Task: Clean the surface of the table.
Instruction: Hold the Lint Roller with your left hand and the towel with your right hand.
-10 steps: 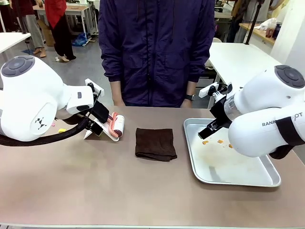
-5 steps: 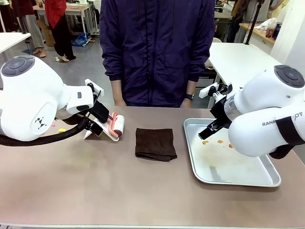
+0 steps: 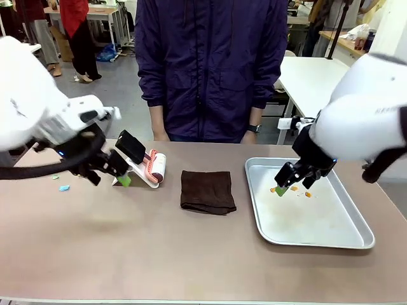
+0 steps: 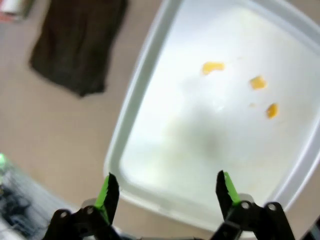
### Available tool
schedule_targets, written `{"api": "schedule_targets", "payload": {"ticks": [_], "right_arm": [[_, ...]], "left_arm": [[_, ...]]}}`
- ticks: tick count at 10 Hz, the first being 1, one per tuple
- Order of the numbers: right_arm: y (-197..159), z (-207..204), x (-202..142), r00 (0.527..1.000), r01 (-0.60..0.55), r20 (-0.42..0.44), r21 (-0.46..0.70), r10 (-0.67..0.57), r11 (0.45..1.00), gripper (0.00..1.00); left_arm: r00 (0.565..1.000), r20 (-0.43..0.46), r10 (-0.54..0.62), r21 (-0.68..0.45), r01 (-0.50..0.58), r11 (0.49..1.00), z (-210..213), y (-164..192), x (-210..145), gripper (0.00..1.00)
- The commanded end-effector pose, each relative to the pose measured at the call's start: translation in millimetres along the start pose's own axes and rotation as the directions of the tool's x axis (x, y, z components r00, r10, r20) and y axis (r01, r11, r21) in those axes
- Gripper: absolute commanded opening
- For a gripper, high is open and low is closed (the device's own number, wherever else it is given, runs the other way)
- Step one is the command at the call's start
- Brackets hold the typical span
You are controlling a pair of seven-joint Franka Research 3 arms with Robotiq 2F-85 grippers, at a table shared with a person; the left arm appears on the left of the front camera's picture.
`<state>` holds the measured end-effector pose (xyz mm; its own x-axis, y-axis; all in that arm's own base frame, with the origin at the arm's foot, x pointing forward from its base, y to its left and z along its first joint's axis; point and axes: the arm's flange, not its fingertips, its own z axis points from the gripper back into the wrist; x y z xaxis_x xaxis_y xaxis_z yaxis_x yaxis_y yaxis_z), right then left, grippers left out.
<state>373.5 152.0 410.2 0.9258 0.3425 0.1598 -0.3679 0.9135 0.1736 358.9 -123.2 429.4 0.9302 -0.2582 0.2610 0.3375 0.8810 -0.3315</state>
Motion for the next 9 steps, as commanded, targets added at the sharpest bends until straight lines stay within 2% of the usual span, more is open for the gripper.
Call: {"api": "schedule_targets", "payload": {"ticks": [1,2,3,4,6,7,9], "right_arm": [[-29,38,-12,0.997,0.071,-0.032,0.269,-0.064,0.961,1.0],[-51,54,-25,0.994,0.11,-0.047,0.415,-0.099,0.903,1.0],[-73,67,-43,0.989,0.135,-0.015,0.526,-0.149,0.84,1.0],[-98,78,-63,0.979,0.145,0.025,0.621,-0.204,0.77,1.0],[-147,84,-95,0.946,0.193,0.043,0.722,-0.321,0.665,1.0],[-181,80,-112,0.915,0.214,0.054,0.777,-0.4,0.592,1.0],[-236,75,-146,0.837,0.236,0.081,0.84,-0.542,0.489,1.0]], "left_arm": [[0.994,0.101,0.048,-0.144,-0.033,0.989,42,27,-20,1.0],[0.984,0.16,0.082,-0.255,-0.04,0.966,64,47,-35,1.0],[0.959,0.244,0.145,-0.337,-0.057,0.94,86,73,-55,1.0],[0.925,0.282,0.255,-0.414,-0.122,0.902,102,102,-75,1.0],[0.863,0.325,0.386,-0.528,-0.173,0.832,130,167,-123,1.0],[0.824,0.359,0.438,-0.569,-0.178,0.803,139,195,-155,1.0],[0.737,0.432,0.519,-0.613,-0.182,0.769,136,210,-203,1.0]]}}
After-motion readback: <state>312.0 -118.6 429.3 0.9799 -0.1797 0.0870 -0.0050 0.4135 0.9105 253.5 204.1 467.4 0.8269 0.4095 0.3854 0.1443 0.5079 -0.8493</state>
